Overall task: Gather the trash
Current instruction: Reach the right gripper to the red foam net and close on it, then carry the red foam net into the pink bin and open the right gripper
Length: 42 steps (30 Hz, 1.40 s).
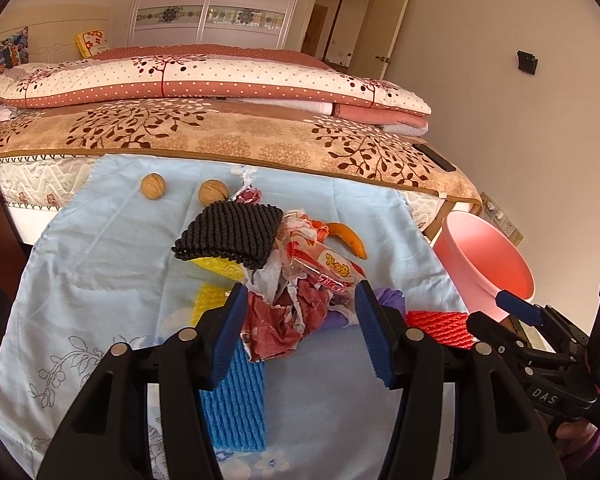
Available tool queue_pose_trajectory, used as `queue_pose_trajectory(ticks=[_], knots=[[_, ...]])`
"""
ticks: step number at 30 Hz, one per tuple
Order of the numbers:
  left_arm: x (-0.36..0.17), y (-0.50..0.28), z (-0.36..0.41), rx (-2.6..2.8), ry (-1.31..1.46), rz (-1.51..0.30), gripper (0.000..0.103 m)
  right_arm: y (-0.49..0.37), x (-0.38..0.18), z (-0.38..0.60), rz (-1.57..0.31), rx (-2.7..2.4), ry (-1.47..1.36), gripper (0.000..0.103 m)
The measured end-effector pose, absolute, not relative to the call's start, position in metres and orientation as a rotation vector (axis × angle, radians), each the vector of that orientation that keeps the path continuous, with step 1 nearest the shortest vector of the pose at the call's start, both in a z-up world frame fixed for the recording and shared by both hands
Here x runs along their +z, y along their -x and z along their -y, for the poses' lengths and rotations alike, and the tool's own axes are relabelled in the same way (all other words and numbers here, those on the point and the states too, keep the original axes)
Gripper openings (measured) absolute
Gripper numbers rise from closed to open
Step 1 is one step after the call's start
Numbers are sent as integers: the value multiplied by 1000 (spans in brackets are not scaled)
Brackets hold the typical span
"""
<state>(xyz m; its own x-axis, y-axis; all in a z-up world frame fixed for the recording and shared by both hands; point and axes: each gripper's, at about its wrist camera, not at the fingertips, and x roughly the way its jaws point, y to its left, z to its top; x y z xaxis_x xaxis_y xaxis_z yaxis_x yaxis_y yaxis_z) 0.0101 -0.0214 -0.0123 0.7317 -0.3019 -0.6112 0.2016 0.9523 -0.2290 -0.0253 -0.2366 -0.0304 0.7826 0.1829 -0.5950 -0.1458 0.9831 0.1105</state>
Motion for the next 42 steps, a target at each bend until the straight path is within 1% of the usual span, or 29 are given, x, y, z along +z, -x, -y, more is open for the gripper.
queue_pose_trajectory(ticks=[4, 11, 13, 14, 15, 16, 25, 30, 32, 34, 35, 36, 37, 39, 40, 42], knots=[[-14, -26, 31, -286, 141, -709, 56, 21, -35, 241, -671, 190, -78, 75], [-32, -59, 35, -232, 145, -794, 55, 16, -44, 247, -705, 213, -88, 75], [-35, -64, 34, -238, 159, -805, 40, 13, -46, 249, -715, 221, -96, 75], [-36, -66, 35, -244, 161, -809, 37, 12, -47, 250, -720, 225, -100, 75], [-36, -66, 35, -245, 160, -810, 29, 11, -48, 251, -726, 228, -103, 75], [-37, -66, 35, -246, 159, -810, 24, 10, -49, 252, -731, 231, -105, 75], [-24, -54, 28, -237, 180, -776, 10, 4, -61, 258, -778, 247, -110, 75], [-16, -46, 22, -245, 207, -755, 10, -1, -68, 262, -822, 245, -130, 75], [-11, -43, 21, -247, 208, -743, 10, -1, -72, 263, -840, 241, -139, 66], [-7, -40, 22, -252, 204, -731, 10, -3, -76, 266, -863, 236, -157, 47], [-6, -38, 21, -254, 201, -726, 10, -4, -77, 268, -871, 235, -171, 41], [-4, -37, 22, -256, 198, -721, 10, -4, -79, 271, -876, 240, -190, 27], [-2, -36, 22, -259, 193, -716, 10, -5, -79, 274, -883, 245, -210, 18], [1, -33, 24, -261, 182, -705, 10, -4, -79, 279, -880, 260, -247, 8], [3, -32, 24, -262, 181, -700, 10, -3, -77, 281, -870, 267, -261, 6], [6, -30, 24, -265, 183, -691, 10, 1, -71, 283, -842, 281, -277, 5]])
